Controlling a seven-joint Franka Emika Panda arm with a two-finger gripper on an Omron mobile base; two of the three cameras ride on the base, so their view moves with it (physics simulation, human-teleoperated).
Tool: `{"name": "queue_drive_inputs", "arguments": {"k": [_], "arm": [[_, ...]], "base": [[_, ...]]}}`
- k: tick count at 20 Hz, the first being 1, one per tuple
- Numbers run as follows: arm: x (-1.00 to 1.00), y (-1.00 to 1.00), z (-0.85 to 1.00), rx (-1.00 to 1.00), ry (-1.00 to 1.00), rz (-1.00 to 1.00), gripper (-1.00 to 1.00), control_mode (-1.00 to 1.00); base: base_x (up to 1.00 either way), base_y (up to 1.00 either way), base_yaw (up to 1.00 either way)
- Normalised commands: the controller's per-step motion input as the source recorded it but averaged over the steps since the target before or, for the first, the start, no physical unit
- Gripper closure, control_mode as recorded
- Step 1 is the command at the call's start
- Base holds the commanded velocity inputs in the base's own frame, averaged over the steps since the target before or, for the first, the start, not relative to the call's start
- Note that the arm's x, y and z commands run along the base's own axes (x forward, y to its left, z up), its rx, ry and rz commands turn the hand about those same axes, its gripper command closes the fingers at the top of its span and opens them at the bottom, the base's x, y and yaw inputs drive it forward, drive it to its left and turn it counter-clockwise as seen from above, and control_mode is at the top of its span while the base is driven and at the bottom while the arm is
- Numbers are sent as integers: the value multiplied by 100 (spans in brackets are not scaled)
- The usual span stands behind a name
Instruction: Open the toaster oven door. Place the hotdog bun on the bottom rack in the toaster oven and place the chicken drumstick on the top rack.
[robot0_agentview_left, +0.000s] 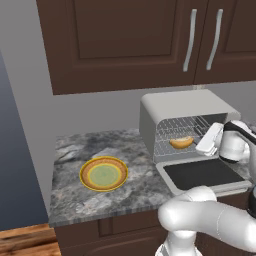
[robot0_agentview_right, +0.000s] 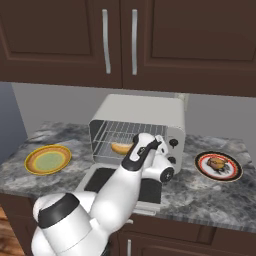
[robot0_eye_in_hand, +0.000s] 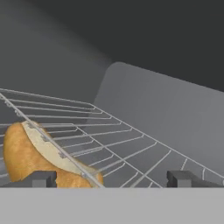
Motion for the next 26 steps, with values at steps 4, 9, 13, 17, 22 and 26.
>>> {"name": "queue_drive_inputs", "arguments": {"k": [4, 9, 13, 17, 22, 26], "arm": [[24, -4, -9, 0, 0, 0, -100, -100], [25, -17, -13, -1, 0, 0, -100, -100], [18, -25, -18, -1, 0, 0, -100, -100], [10, -23, -19, 0, 0, 0, -100, -100], [5, -17, -7, 0, 0, 0, -100, -100], [22, -9, 0, 0, -1, 0, -100, -100]], "base": [[0, 0, 0], [0, 0, 0], [0, 0, 0], [0, 0, 0], [0, 0, 0], [0, 0, 0]]}}
